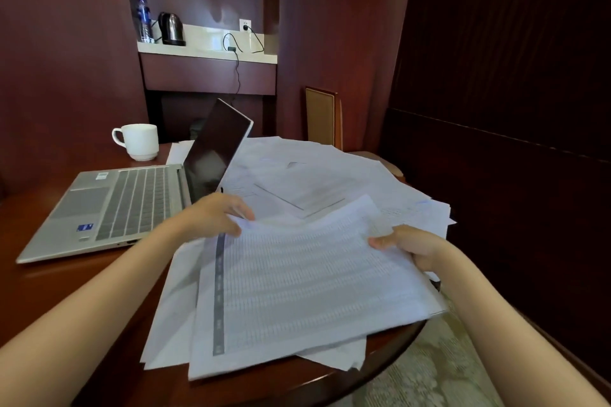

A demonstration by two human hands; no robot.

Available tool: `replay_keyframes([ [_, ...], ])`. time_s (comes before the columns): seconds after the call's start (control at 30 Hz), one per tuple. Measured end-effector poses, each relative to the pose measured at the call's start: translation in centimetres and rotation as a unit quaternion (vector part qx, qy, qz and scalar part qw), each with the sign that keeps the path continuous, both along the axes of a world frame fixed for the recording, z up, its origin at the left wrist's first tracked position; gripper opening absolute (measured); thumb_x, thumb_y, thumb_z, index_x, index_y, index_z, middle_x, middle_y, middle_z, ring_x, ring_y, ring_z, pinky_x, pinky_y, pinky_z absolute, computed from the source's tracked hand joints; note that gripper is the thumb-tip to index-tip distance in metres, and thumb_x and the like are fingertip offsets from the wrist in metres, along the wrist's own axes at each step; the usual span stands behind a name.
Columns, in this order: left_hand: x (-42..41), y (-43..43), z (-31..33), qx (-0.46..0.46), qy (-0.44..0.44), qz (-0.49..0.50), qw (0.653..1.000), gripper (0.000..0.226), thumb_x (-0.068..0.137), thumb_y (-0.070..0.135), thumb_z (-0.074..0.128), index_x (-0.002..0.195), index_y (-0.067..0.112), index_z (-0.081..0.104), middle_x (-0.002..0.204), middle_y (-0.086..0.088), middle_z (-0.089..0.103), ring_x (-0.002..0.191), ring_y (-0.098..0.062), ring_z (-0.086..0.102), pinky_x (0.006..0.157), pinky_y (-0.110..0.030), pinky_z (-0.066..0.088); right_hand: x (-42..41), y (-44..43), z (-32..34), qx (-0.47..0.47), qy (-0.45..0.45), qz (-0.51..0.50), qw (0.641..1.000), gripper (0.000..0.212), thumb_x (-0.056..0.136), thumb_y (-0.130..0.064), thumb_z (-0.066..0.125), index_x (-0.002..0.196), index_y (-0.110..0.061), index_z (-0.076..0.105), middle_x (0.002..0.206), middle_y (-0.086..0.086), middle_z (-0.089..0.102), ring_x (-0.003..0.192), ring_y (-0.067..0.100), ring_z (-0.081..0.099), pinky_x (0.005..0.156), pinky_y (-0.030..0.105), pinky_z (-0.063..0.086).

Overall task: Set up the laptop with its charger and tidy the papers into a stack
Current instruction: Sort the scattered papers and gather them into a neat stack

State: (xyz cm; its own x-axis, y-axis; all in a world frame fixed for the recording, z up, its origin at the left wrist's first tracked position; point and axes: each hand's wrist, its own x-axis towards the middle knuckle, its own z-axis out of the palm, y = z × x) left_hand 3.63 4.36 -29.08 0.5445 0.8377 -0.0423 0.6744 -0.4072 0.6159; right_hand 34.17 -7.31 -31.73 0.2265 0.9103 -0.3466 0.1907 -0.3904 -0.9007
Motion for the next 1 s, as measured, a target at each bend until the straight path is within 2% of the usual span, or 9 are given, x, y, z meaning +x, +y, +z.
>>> replay_keyframes([
  [0.1, 0.1, 0.5, -0.7, 0.021, 0.074, 0.011, 0.997, 0.029, 0.083, 0.000, 0.063, 0.093, 0.027, 0.062, 0.122, 0.002, 0.055, 0.114, -0.015, 0.051, 0.085, -0.024, 0.042, 0.6, -0.4, 0.5, -0.027, -0.061, 0.039, 0.997, 0.045, 0.076, -0.017, 0.076, 0.117, -0.006, 0.059, 0.115, 0.010, 0.065, 0.107, 0.028, 0.061, 0.098, 0.042, 0.046],
  [0.27, 1.7, -0.1, -0.2, 0.022, 0.190, 0.021, 0.981, 0.035, 0.087, 0.012, 0.061, 0.120, 0.024, 0.057, 0.137, -0.002, 0.041, 0.121, -0.020, 0.045, 0.088, -0.023, 0.037, 1.0, -0.6, 2.6, -0.127, -0.291, 0.101, 0.943, 0.017, 0.084, -0.022, 0.067, 0.090, -0.007, 0.062, 0.083, 0.004, 0.064, 0.072, 0.017, 0.063, 0.058, 0.021, 0.053],
  [0.4, 3.5, 0.5, 0.8, -0.080, 0.045, 0.011, 0.996, 0.026, 0.091, 0.022, 0.055, 0.117, 0.028, 0.056, 0.139, 0.001, 0.037, 0.127, -0.018, 0.039, 0.098, -0.025, 0.030, -0.1, 1.0, 3.9, -0.068, -0.519, 0.055, 0.850, 0.039, 0.088, -0.023, 0.061, 0.120, -0.002, 0.057, 0.123, 0.012, 0.058, 0.113, 0.026, 0.054, 0.092, 0.033, 0.047],
  [0.5, 4.9, 1.4, 0.6, -0.107, -0.049, 0.041, 0.992, 0.028, 0.089, 0.021, 0.058, 0.117, 0.025, 0.057, 0.132, 0.002, 0.042, 0.120, -0.016, 0.041, 0.092, -0.023, 0.032, -1.6, 3.7, 3.6, 0.042, -0.419, 0.006, 0.907, 0.047, 0.087, -0.023, 0.063, 0.130, -0.009, 0.050, 0.134, 0.007, 0.048, 0.122, 0.025, 0.046, 0.097, 0.030, 0.037],
  [0.57, 6.3, 2.0, 0.1, -0.128, -0.126, 0.081, 0.980, 0.030, 0.088, 0.019, 0.059, 0.118, 0.022, 0.056, 0.126, -0.001, 0.047, 0.112, -0.020, 0.049, 0.086, -0.025, 0.038, -2.8, 6.1, 3.3, 0.083, -0.268, -0.038, 0.959, 0.041, 0.086, -0.016, 0.062, 0.125, -0.007, 0.051, 0.121, 0.009, 0.051, 0.109, 0.026, 0.051, 0.087, 0.030, 0.043],
  [0.67, 7.9, 3.3, -1.3, -0.144, -0.199, 0.128, 0.961, 0.034, 0.090, 0.019, 0.057, 0.123, 0.017, 0.051, 0.111, -0.006, 0.051, 0.097, -0.023, 0.051, 0.070, -0.025, 0.042, -3.8, 9.4, 2.9, 0.074, -0.091, -0.101, 0.988, 0.022, 0.085, -0.006, 0.059, 0.105, 0.000, 0.052, 0.099, 0.014, 0.050, 0.079, 0.025, 0.051, 0.062, 0.026, 0.045],
  [0.83, 8.4, 4.7, -5.5, 0.117, 0.023, 0.126, 0.985, 0.044, 0.093, 0.031, 0.047, 0.135, 0.018, 0.041, 0.136, -0.013, 0.041, 0.125, -0.029, 0.039, 0.102, -0.033, 0.033, -4.8, 12.5, 2.2, 0.000, -0.045, -0.165, 0.985, 0.019, 0.087, 0.000, 0.052, 0.099, -0.002, 0.037, 0.080, 0.012, 0.040, 0.070, 0.026, 0.046, 0.069, 0.031, 0.046],
  [0.93, 8.2, 4.8, -6.5, 0.168, 0.059, 0.114, 0.977, 0.046, 0.095, 0.036, 0.041, 0.137, 0.018, 0.037, 0.137, -0.009, 0.041, 0.126, -0.026, 0.038, 0.102, -0.032, 0.030, -5.3, 13.6, 2.6, -0.008, 0.003, -0.192, 0.981, 0.018, 0.087, -0.002, 0.055, 0.077, -0.003, 0.040, 0.075, 0.014, 0.045, 0.059, 0.025, 0.049, 0.053, 0.029, 0.049],
  [1.0, 8.0, 5.1, -6.8, 0.173, 0.064, 0.122, 0.975, 0.048, 0.095, 0.038, 0.040, 0.138, 0.018, 0.036, 0.139, -0.008, 0.041, 0.128, -0.025, 0.037, 0.104, -0.032, 0.029, -5.3, 14.3, 1.5, 0.020, -0.013, -0.215, 0.976, 0.025, 0.084, -0.003, 0.058, 0.069, -0.005, 0.039, 0.070, 0.013, 0.045, 0.061, 0.027, 0.049, 0.059, 0.031, 0.049],
])
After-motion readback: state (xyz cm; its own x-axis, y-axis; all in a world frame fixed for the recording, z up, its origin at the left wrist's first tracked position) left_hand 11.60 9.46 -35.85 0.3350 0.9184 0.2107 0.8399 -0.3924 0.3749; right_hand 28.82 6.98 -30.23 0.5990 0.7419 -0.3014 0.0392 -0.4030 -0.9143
